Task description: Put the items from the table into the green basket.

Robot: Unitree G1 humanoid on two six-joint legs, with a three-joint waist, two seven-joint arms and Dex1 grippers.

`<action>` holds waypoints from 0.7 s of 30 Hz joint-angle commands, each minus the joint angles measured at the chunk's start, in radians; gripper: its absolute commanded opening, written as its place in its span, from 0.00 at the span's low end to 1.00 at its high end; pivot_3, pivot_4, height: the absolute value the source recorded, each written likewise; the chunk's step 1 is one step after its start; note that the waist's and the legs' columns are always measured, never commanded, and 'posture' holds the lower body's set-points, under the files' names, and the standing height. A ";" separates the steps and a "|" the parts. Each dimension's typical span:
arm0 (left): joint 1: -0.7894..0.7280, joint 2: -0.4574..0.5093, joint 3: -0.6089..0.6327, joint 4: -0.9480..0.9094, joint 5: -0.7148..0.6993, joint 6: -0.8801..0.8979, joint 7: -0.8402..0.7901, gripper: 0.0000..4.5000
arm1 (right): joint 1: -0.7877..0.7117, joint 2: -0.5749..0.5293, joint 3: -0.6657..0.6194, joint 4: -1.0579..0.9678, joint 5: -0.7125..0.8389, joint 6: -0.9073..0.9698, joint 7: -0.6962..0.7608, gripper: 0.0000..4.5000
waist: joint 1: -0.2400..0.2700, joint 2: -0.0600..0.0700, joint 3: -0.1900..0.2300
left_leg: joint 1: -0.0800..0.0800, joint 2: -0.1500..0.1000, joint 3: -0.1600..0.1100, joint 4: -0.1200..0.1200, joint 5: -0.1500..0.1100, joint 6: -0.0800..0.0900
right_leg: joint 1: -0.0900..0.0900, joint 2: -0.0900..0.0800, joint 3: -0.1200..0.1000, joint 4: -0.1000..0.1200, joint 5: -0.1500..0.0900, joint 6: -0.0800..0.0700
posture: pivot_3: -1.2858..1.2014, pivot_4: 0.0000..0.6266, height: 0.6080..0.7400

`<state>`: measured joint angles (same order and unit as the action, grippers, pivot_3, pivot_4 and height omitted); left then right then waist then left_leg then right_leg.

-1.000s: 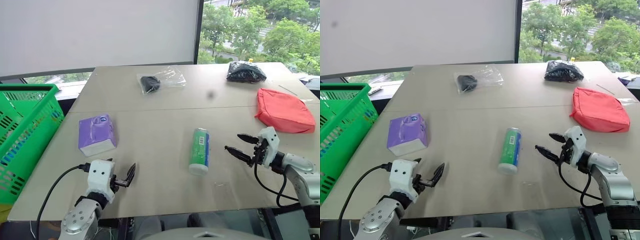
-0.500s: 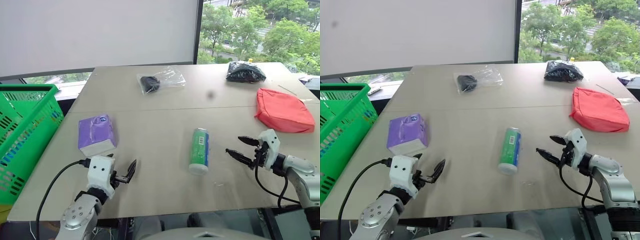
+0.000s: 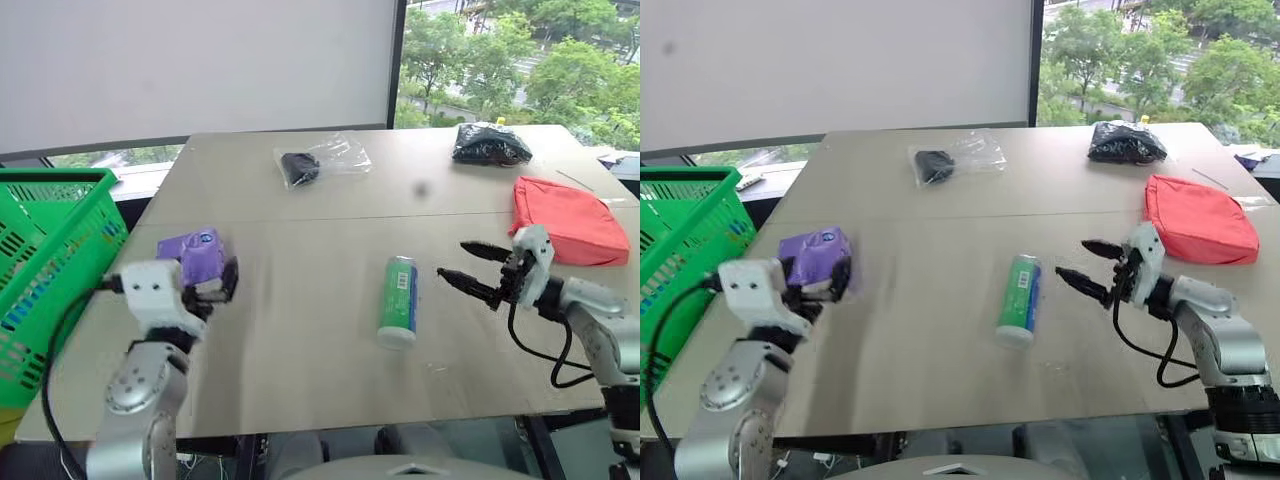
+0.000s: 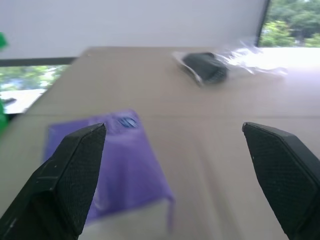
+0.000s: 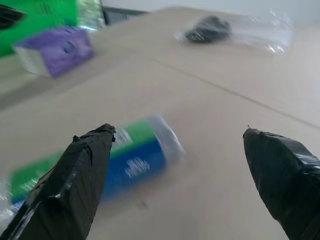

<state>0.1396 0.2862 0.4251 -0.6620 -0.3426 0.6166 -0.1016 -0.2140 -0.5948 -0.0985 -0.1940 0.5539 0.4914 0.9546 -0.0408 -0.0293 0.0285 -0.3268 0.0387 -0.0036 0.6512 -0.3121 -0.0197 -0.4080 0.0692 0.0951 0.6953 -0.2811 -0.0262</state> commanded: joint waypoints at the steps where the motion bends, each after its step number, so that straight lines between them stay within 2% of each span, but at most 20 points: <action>1: -0.025 0.055 0.088 0.011 -0.048 0.140 0.019 1.00 | -0.066 -0.014 0.029 -0.140 0.073 0.064 0.012 0.98 | 0.000 0.000 0.000 | 0.000 0.000 -0.001 0.000 0.000 0.000 | 0.000 0.000 0.000 -0.001 0.000 0.000 | 0.53 0.00 1.00; 5: -0.028 0.102 0.161 0.105 -0.080 0.209 -0.006 1.00 | -0.126 0.005 0.057 -0.219 0.111 0.108 -0.021 0.98 | 0.002 -0.001 0.000 | -0.002 0.000 -0.003 0.000 -0.001 0.002 | 0.000 -0.002 -0.001 -0.002 0.000 0.000 | 0.52 0.00 1.00; 11: -0.031 0.129 0.170 0.215 -0.084 0.222 -0.044 1.00 | -0.137 -0.023 0.091 -0.293 0.158 0.146 0.010 0.98 | 0.005 -0.003 -0.001 | -0.002 0.000 -0.004 0.002 -0.001 0.002 | 0.000 -0.004 -0.003 -0.002 0.000 0.000 | 0.52 0.00 1.00; 13: -0.037 0.137 0.139 0.249 -0.102 0.246 -0.077 1.00 | -0.142 -0.027 0.092 -0.308 0.173 0.162 0.002 0.98 | 0.003 -0.003 -0.001 | -0.002 0.000 -0.004 0.002 -0.001 0.002 | 0.000 -0.004 -0.003 -0.002 0.000 0.000 | 0.52 0.00 1.00; 18: -0.079 0.124 0.109 0.324 -0.139 0.330 -0.093 1.00 | -0.165 -0.022 0.099 -0.324 0.186 0.185 -0.029 0.98 | 0.003 -0.002 -0.002 | -0.002 0.000 -0.004 0.002 -0.001 0.002 | 0.000 -0.004 -0.003 -0.001 0.000 0.000 | 0.51 0.00 1.00; 21: -0.127 0.085 0.152 0.367 -0.172 0.353 -0.062 1.00 | -0.171 -0.018 0.106 -0.340 0.190 0.197 -0.048 0.98 | 0.005 0.000 -0.004 | -0.002 -0.001 -0.004 0.002 -0.001 0.002 | 0.001 -0.005 -0.003 -0.001 0.000 0.000 | 0.51 0.00 1.00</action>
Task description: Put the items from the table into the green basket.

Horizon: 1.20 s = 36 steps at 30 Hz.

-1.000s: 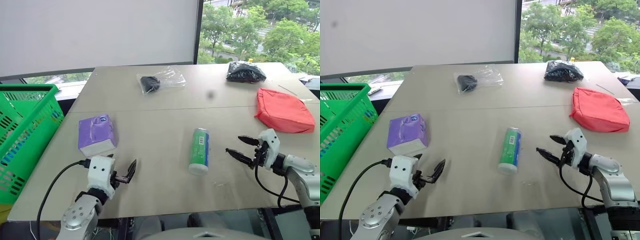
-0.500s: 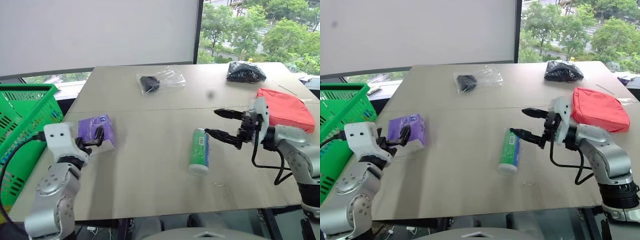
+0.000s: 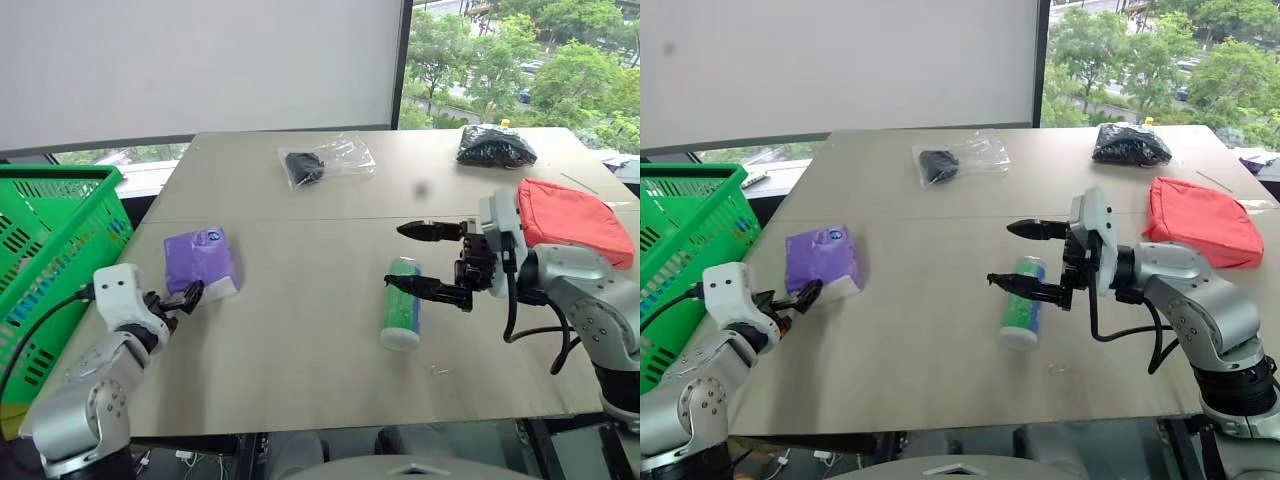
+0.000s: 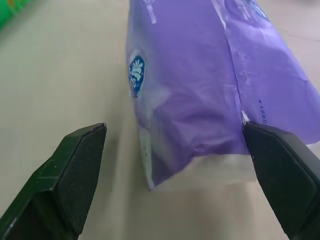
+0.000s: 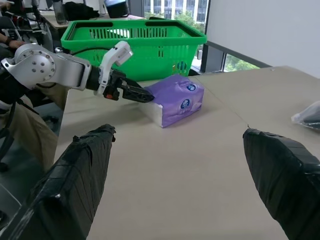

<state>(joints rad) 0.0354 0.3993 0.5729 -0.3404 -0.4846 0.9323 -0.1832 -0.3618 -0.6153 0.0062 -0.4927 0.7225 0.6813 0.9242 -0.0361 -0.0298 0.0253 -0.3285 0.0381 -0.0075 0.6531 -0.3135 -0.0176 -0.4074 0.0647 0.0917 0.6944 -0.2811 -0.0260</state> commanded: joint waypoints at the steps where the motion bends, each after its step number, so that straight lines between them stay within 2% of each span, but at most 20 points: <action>1: -0.032 -0.039 0.016 0.048 -0.044 0.047 0.025 0.95 | -0.024 0.004 0.002 -0.046 0.024 0.011 -0.024 0.99 | 0.000 0.001 -0.001 | 0.000 0.000 0.000 0.000 0.000 0.000 | 0.000 0.000 0.000 0.000 0.000 0.000 | 0.51 0.00 1.00; 3: -0.041 -0.052 0.028 0.048 -0.057 0.058 0.035 0.85 | -0.026 0.005 0.004 -0.051 0.027 0.015 -0.032 1.00 | 0.000 0.000 -0.001 | 0.000 0.000 0.000 0.000 0.000 0.000 | 0.000 0.000 0.000 0.000 0.000 0.000 | 0.51 0.00 1.00; 4: -0.042 -0.053 0.027 0.049 -0.059 0.059 0.036 0.72 | -0.026 0.005 0.006 -0.052 0.027 0.015 -0.035 1.00 | 0.000 0.001 -0.001 | 0.000 0.000 0.000 0.000 0.000 0.000 | 0.000 0.000 0.000 0.000 0.000 0.000 | 0.51 0.00 1.00; 9: -0.043 -0.060 0.031 0.065 -0.069 0.056 0.047 0.22 | -0.024 0.007 0.015 -0.048 0.021 0.006 -0.043 1.00 | -0.003 0.003 -0.002 | 0.001 0.000 0.000 0.000 0.000 0.000 | 0.000 0.000 0.000 0.000 0.000 0.000 | 0.51 0.00 1.00; 12: -0.049 -0.060 0.030 0.074 -0.054 0.021 0.057 0.00 | -0.022 0.009 0.019 -0.044 0.017 -0.002 -0.042 1.00 | -0.003 0.003 -0.002 | 0.001 0.000 0.000 0.000 0.000 0.000 | 0.000 0.000 0.000 0.000 0.000 0.000 | 0.51 0.00 1.00; 16: -0.098 -0.032 0.011 0.046 0.009 -0.176 0.046 0.00 | -0.024 0.011 0.020 -0.031 0.010 -0.014 -0.036 1.00 | -0.003 0.002 -0.002 | 0.001 0.000 0.000 0.000 0.000 0.000 | 0.001 0.000 0.000 0.000 0.000 0.000 | 0.51 0.00 1.00; 20: -0.206 0.084 -0.028 0.014 0.146 -0.373 0.062 0.00 | -0.061 0.036 0.015 -0.014 0.036 -0.003 -0.040 1.00 | -0.001 -0.009 0.004 | -0.001 0.000 0.000 0.000 0.000 0.000 | 0.000 0.002 -0.002 0.000 0.000 0.000 | 0.52 0.00 1.00; 25: -0.332 0.304 0.059 0.134 0.308 -0.406 0.177 0.00 | -0.142 0.102 -0.006 0.010 0.117 0.035 -0.070 1.00 | -0.010 -0.009 0.005 | -0.003 0.001 -0.001 -0.001 0.000 0.000 | -0.003 0.002 0.000 0.000 0.003 -0.004 | 0.53 0.00 1.00; 29: -0.278 0.485 0.112 0.263 0.432 -0.370 0.180 0.00 | -0.196 0.138 -0.015 0.030 0.186 0.057 -0.075 1.00 | -0.007 -0.007 0.005 | -0.002 0.001 -0.001 -0.002 -0.001 0.001 | -0.007 -0.001 0.000 0.000 0.003 -0.004 | 0.54 0.00 1.00; 32: -0.241 0.510 0.186 0.349 0.440 -0.345 0.195 0.00 | -0.207 0.155 -0.014 0.027 0.219 0.065 -0.081 1.00 | -0.001 -0.007 0.005 | -0.003 0.001 -0.003 -0.002 -0.002 0.001 | -0.009 -0.004 -0.004 0.000 0.003 -0.004 | 0.53 0.00 1.00; 35: -0.219 0.501 0.203 0.383 0.436 -0.367 0.175 0.00 | -0.208 0.159 -0.005 0.019 0.227 0.064 -0.090 1.00 | 0.009 -0.009 0.004 | -0.006 0.000 -0.006 0.000 -0.002 0.002 | -0.009 -0.008 -0.010 -0.001 0.003 -0.004 | 0.53 0.00 1.00; 36: -0.216 0.491 0.201 0.393 0.429 -0.374 0.169 0.11 | -0.209 0.161 -0.003 0.015 0.228 0.064 -0.095 1.00 | 0.016 -0.009 0.004 | -0.008 -0.001 -0.010 0.001 -0.002 0.002 | -0.009 -0.010 -0.013 -0.002 0.003 -0.004 | 0.53 0.00 1.00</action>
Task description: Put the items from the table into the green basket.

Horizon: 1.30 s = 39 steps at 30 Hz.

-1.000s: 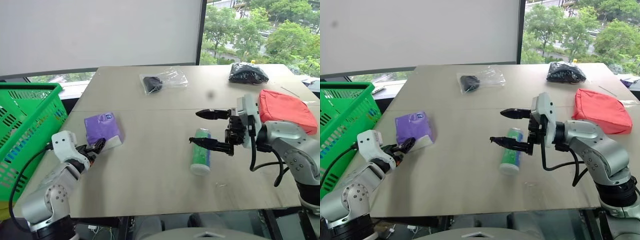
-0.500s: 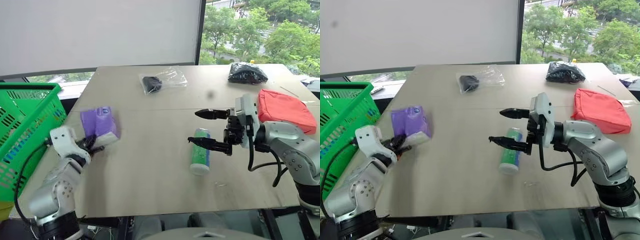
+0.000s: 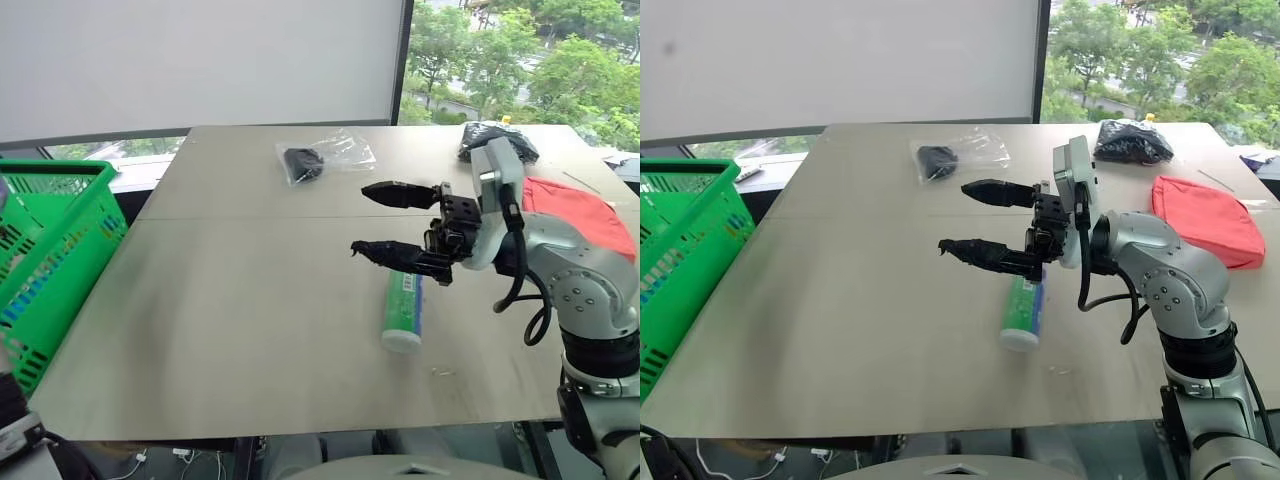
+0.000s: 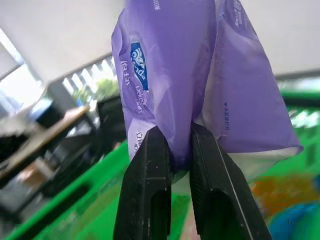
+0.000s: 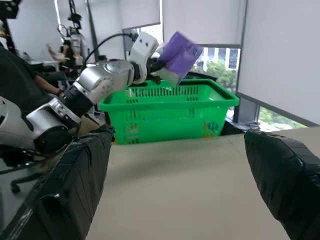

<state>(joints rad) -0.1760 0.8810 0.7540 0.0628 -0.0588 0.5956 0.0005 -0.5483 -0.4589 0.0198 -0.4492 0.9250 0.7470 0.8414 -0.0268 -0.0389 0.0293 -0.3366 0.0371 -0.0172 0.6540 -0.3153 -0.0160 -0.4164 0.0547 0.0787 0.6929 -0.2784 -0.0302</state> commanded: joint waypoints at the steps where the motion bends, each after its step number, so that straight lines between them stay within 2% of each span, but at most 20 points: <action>1: -0.004 0.000 0.016 0.000 -0.008 -0.043 -0.026 0.22 | -0.022 0.005 -0.015 -0.031 0.026 -0.002 -0.016 1.00 | 0.014 -0.001 -0.001 | -0.001 0.000 -0.002 0.001 0.000 0.000 | 0.000 -0.001 -0.002 0.000 0.000 0.000 | 0.53 0.00 1.00; 2: -0.003 -0.009 0.002 0.013 -0.020 -0.051 -0.049 0.30 | -0.020 0.005 -0.013 -0.036 0.026 -0.003 -0.019 1.00 | 0.017 -0.001 -0.001 | -0.002 -0.001 -0.004 0.002 0.000 0.000 | 0.000 -0.002 -0.004 0.000 0.000 0.000 | 0.53 0.00 1.00; 4: -0.006 -0.023 -0.020 0.037 -0.031 -0.082 -0.076 0.55 | -0.015 0.003 -0.013 -0.042 0.023 -0.004 -0.024 1.00 | 0.023 0.000 0.000 | -0.006 -0.001 -0.009 0.006 0.000 0.000 | 0.000 -0.002 -0.009 0.000 0.000 0.000 | 0.53 0.00 1.00; 5: -0.013 -0.028 -0.025 0.046 -0.039 -0.099 -0.088 0.62 | -0.012 0.000 -0.013 -0.045 0.022 -0.004 -0.026 1.00 | 0.023 0.000 0.000 | -0.007 -0.001 -0.010 0.008 0.000 0.000 | 0.000 -0.003 -0.011 0.001 0.000 0.000 | 0.53 0.00 1.00; 6: -0.018 -0.030 -0.030 0.051 -0.043 -0.115 -0.098 0.74 | -0.008 -0.003 -0.014 -0.047 0.018 -0.006 -0.028 1.00 | 0.022 -0.001 0.000 | -0.008 -0.001 -0.011 0.009 0.000 0.000 | 0.000 -0.003 -0.012 0.001 0.000 0.000 | 0.53 0.00 1.00; 7: -0.027 -0.034 -0.033 0.053 -0.053 -0.135 -0.111 0.80 | -0.005 -0.008 -0.014 -0.049 0.012 -0.007 -0.028 1.00 | 0.022 -0.001 -0.001 | -0.008 -0.001 -0.012 0.010 0.000 0.000 | 0.000 -0.003 -0.013 0.002 0.000 0.000 | 0.53 0.00 1.00; 9: -0.051 -0.053 -0.043 0.037 -0.082 -0.160 -0.135 0.80 | 0.005 -0.021 -0.016 -0.053 0.000 -0.009 -0.034 1.00 | 0.022 -0.001 -0.001 | -0.009 -0.001 -0.014 0.011 0.000 0.000 | 0.000 -0.003 -0.014 0.002 0.000 0.000 | 0.52 0.00 1.00; 12: -0.071 -0.107 -0.127 -0.073 -0.171 -0.161 -0.247 0.80 | 0.037 -0.060 -0.023 -0.057 -0.040 -0.012 -0.050 1.00 | 0.025 -0.002 -0.002 | -0.010 -0.002 -0.015 0.012 0.000 0.000 | 0.001 -0.005 -0.016 0.001 0.000 0.000 | 0.52 0.00 1.00; 16: -0.033 -0.208 -0.276 -0.319 -0.393 -0.036 -0.441 0.80 | 0.130 -0.148 0.008 -0.049 -0.216 -0.070 -0.082 1.00 | 0.026 -0.001 -0.001 | -0.011 -0.004 -0.016 0.013 0.000 0.000 | 0.002 -0.007 -0.016 0.001 0.000 0.000 | 0.51 0.00 1.00; 19: 0.076 -0.256 -0.461 -0.503 -0.504 0.058 -0.547 0.80 | 0.241 -0.156 0.027 -0.102 -0.300 -0.006 -0.219 1.00 | -0.010 0.005 -0.004 | -0.010 -0.003 -0.014 0.013 0.000 0.000 | 0.003 -0.004 -0.013 0.002 0.000 0.000 | 0.49 0.00 1.00; 21: 0.117 -0.257 -0.517 -0.558 -0.538 0.089 -0.587 0.80 | 0.295 -0.139 0.059 -0.162 -0.326 0.091 -0.332 1.00 | -0.016 0.008 -0.002 | -0.010 -0.003 -0.012 0.013 -0.001 0.001 | 0.003 -0.004 -0.011 0.002 -0.001 0.001 | 0.48 0.00 1.00; 24: 0.158 -0.227 -0.515 -0.600 -0.589 0.101 -0.656 0.80 | 0.312 -0.066 0.105 -0.190 -0.338 0.242 -0.476 1.00 | -0.047 0.009 -0.001 | -0.012 -0.001 -0.011 0.013 -0.001 0.001 | 0.003 0.000 -0.008 0.004 -0.001 0.002 | 0.48 0.00 1.00; 26: 0.179 -0.198 -0.491 -0.616 -0.617 0.090 -0.709 0.80 | 0.279 -0.041 0.155 -0.183 -0.414 0.337 -0.580 1.00 | -0.063 0.013 0.000 | -0.010 0.000 -0.010 0.014 -0.001 0.001 | 0.004 0.004 -0.007 0.004 -0.003 0.005 | 0.48 0.00 1.00; 29: 0.225 -0.131 -0.424 -0.634 -0.653 0.041 -0.829 0.80 | 0.190 -0.029 0.232 -0.204 -0.481 0.628 -0.708 1.00 | -0.078 0.016 0.002 | -0.008 0.000 -0.010 0.014 0.000 0.001 | 0.005 0.006 -0.006 0.005 -0.003 0.005 | 0.49 0.00 1.00; 33: 0.284 -0.048 -0.355 -0.647 -0.697 0.051 -0.924 0.80 | 0.130 0.152 0.132 -0.177 -0.436 0.835 -0.717 1.00 | -0.072 0.017 0.000 | -0.008 0.001 -0.012 0.015 0.000 0.001 | 0.006 0.009 -0.007 0.003 -0.004 0.005 | 0.50 0.00 1.00; 35: 0.332 0.008 -0.338 -0.666 -0.684 0.056 -0.968 0.80 | 0.125 0.221 0.099 -0.104 -0.438 0.867 -0.762 1.00 | -0.068 0.019 0.000 | -0.007 0.001 -0.012 0.015 0.000 0.001 | 0.004 0.008 -0.007 0.003 -0.004 0.005 | 0.50 0.00 1.00; 39: 0.374 0.059 -0.318 -0.698 -0.674 0.064 -0.974 0.80 | 0.134 0.303 0.036 0.041 -0.314 0.867 -0.843 1.00 | -0.067 0.018 -0.001 | -0.008 0.000 -0.013 0.014 -0.001 0.001 | 0.003 0.004 -0.008 0.001 -0.004 0.005 | 0.51 0.00 1.00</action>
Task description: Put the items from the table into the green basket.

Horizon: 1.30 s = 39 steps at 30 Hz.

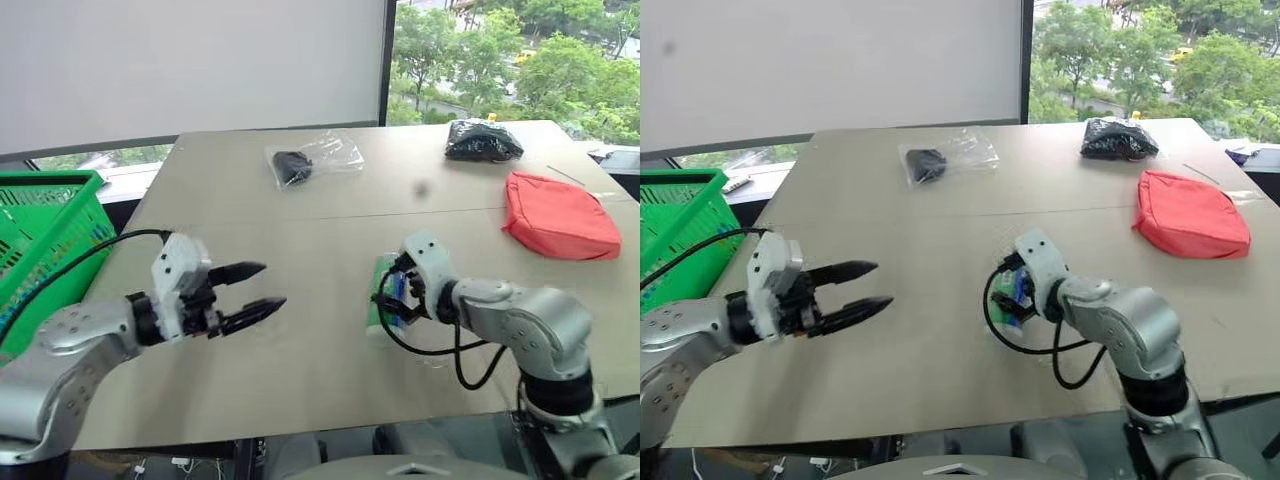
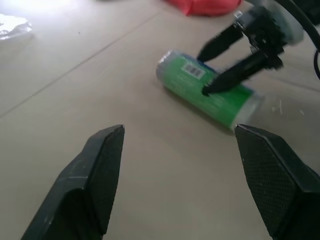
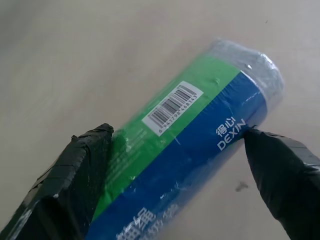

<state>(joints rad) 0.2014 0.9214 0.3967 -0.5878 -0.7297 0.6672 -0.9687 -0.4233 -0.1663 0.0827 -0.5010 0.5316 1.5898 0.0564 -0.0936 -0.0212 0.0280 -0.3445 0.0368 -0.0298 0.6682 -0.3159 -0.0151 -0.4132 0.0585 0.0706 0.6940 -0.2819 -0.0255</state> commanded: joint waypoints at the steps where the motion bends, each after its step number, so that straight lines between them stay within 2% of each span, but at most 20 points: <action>1: -0.006 0.019 0.039 -0.051 -0.008 -0.006 0.000 0.80 | 0.006 0.008 -0.028 0.118 0.110 0.025 -0.081 1.00 | -0.001 0.000 0.000 | 0.000 -0.001 0.000 0.000 0.000 0.000 | 0.000 -0.001 0.000 0.000 0.000 0.000 | 0.51 0.00 1.00; 7: -0.021 0.014 0.031 -0.101 -0.047 0.017 0.029 0.80 | -0.041 -0.047 0.057 0.307 0.249 0.025 -0.194 1.00 | -0.005 -0.001 -0.005 | 0.002 -0.001 0.002 -0.001 0.000 0.000 | 0.005 0.000 0.001 0.000 0.000 0.001 | 0.51 0.00 1.00; 12: -0.037 0.016 0.020 -0.122 -0.084 0.039 0.036 0.80 | -0.118 -0.104 0.185 0.397 0.319 0.025 -0.198 1.00 | -0.006 -0.001 -0.006 | 0.007 0.000 0.004 -0.002 0.000 0.000 | 0.010 0.003 0.001 -0.001 -0.001 0.001 | 0.51 0.00 1.00; 15: -0.030 0.023 0.031 -0.122 -0.093 0.045 0.025 0.82 | -0.168 -0.124 0.259 0.414 0.324 0.025 -0.171 0.84 | -0.009 -0.001 -0.006 | 0.012 0.000 0.004 -0.004 0.000 0.000 | 0.013 0.003 0.003 -0.001 -0.001 0.001 | 0.51 0.00 1.00; 18: -0.015 0.037 0.030 -0.111 -0.072 0.040 0.013 0.82 | -0.200 -0.147 0.313 0.405 0.318 0.025 -0.139 0.63 | -0.008 -0.001 -0.006 | 0.016 0.001 0.005 -0.006 0.000 0.000 | 0.017 0.003 0.004 -0.003 -0.001 0.001 | 0.51 0.00 1.00; 21: -0.008 0.034 0.031 -0.108 -0.067 0.034 0.020 0.82 | -0.236 -0.173 0.368 0.372 0.263 0.019 -0.096 0.50 | -0.008 0.000 -0.007 | 0.017 0.001 0.005 -0.007 0.000 0.000 | 0.018 0.003 0.004 -0.005 -0.001 0.001 | 0.51 0.00 1.00; 23: -0.004 0.030 0.032 -0.109 -0.065 0.033 0.022 0.82 | -0.256 -0.196 0.408 0.348 0.220 -0.009 -0.062 0.45 | -0.007 0.000 -0.007 | 0.017 0.001 0.005 -0.008 0.000 0.000 | 0.018 0.003 0.004 -0.006 -0.001 0.001 | 0.51 0.00 1.00; 29: 0.014 0.020 0.030 -0.106 -0.048 0.020 0.026 0.82 | -0.316 -0.355 0.637 0.227 0.054 -0.267 0.145 0.41 | -0.003 0.001 -0.006 | 0.019 0.001 0.004 -0.008 0.000 0.000 | 0.017 0.002 0.002 -0.008 -0.001 0.001 | 0.51 0.00 1.00; 32: 0.015 0.013 0.029 -0.101 -0.041 0.011 0.028 0.82 | -0.348 -0.504 0.830 0.172 -0.220 -0.684 0.332 0.40 | -0.001 0.003 -0.005 | 0.019 0.001 0.003 -0.008 0.000 0.000 | 0.017 0.001 0.001 -0.010 -0.001 0.001 | 0.51 0.00 1.00; 33: 0.015 0.011 0.029 -0.100 -0.040 0.009 0.028 0.82 | -0.346 -0.524 0.846 0.180 -0.256 -0.731 0.368 0.39 | -0.001 0.003 -0.005 | 0.019 0.001 0.003 -0.008 0.000 0.000 | 0.017 0.000 0.000 -0.013 -0.001 0.002 | 0.51 0.00 1.00; 36: 0.011 -0.010 0.030 -0.092 -0.048 0.004 0.039 0.82 | -0.307 -0.496 0.761 0.275 -0.317 -0.817 0.346 0.39 | -0.005 0.002 -0.005 | 0.018 0.001 0.004 -0.009 0.000 0.000 | 0.017 0.000 0.001 -0.013 0.000 0.002 | 0.51 0.00 1.00; 39: -0.080 -0.110 0.030 -0.053 -0.109 0.036 0.183 0.82 | -0.280 -0.455 0.659 0.336 -0.358 -0.959 0.332 0.39 | 0.001 0.000 -0.004 | 0.018 0.001 0.003 -0.009 0.000 0.000 | 0.017 0.000 0.001 -0.013 0.000 0.002 | 0.51 0.00 1.00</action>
<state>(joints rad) 0.1606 0.8362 0.4047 -0.6599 -0.7968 0.6966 -0.8636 -0.7005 -0.6263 0.8331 -0.2152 0.2314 0.7051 0.4213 -0.0922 -0.0214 0.0242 -0.3269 0.0378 -0.0269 0.6609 -0.3159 -0.0148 -0.3959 0.0586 0.0710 0.6818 -0.2817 -0.0225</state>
